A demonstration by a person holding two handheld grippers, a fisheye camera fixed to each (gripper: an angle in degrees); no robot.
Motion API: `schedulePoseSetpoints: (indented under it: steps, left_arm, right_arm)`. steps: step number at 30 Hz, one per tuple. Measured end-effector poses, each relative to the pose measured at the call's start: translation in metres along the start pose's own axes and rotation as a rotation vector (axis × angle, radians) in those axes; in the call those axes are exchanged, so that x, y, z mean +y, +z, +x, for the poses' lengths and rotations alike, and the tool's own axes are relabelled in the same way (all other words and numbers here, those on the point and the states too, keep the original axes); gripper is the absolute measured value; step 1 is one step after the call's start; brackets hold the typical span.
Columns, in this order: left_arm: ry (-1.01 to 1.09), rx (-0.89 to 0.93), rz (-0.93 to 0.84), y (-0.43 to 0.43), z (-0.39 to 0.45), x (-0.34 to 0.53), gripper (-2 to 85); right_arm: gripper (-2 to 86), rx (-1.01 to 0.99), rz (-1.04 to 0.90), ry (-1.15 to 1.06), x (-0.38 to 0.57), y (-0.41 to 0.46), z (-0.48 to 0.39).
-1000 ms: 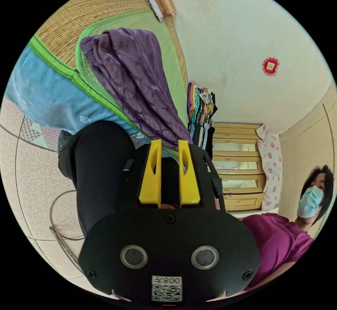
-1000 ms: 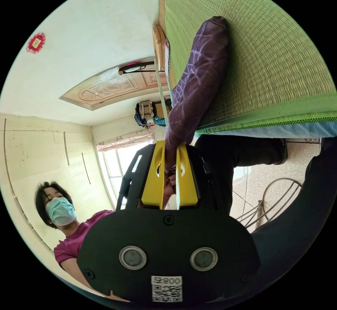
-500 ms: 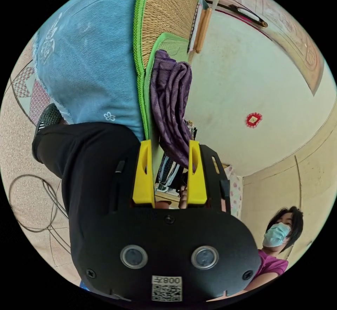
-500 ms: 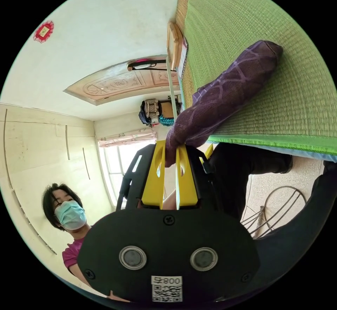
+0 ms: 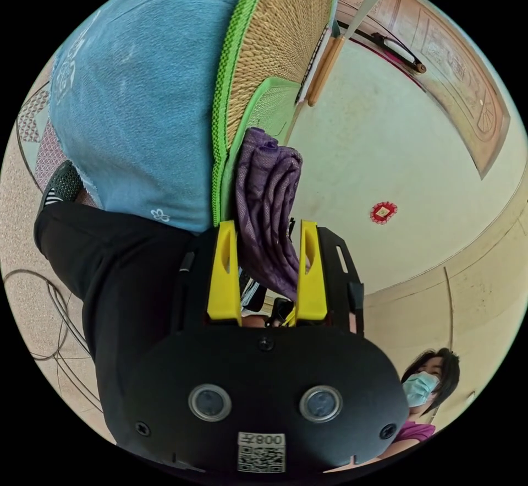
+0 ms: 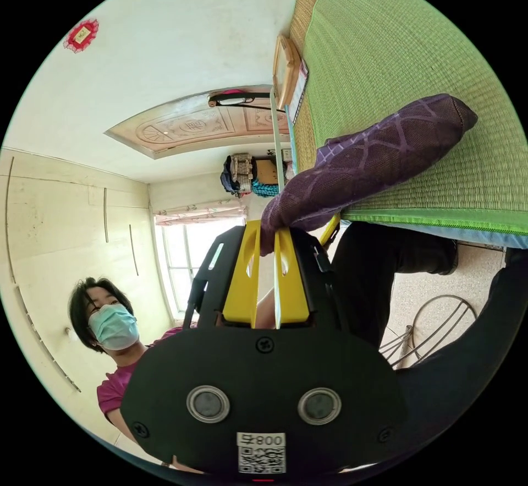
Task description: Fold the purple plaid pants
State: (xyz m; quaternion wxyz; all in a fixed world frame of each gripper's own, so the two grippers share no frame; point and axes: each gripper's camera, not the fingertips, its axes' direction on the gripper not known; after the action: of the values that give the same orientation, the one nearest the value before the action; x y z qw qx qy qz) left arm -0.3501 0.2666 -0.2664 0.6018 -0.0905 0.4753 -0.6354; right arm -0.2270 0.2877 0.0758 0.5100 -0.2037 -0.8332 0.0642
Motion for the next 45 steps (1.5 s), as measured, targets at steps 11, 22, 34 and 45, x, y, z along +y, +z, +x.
schedulePoseSetpoints:
  steps: [11, 22, 34, 45]
  left_arm:
    - [0.002, -0.042, 0.001, 0.0, -0.006, -0.022, 14.0]
    - [-0.046, -0.04, -0.068, 0.046, -0.019, -0.031, 15.6]
    - [-0.097, -0.074, -0.06, 0.113, -0.033, -0.048, 15.6]
    - [-0.071, -0.071, -0.097, 0.206, -0.041, -0.052, 7.3]
  right_arm:
    - [0.8, 0.0, 0.021, 0.014, 0.016, -0.037, 0.019]
    - [0.8, -0.012, 0.042, -0.003, 0.018, -0.073, 0.033]
    - [1.1, -0.014, 0.019, -0.058, 0.011, -0.111, 0.047]
    - [1.2, -0.004, 0.063, -0.013, 0.043, -0.19, 0.107]
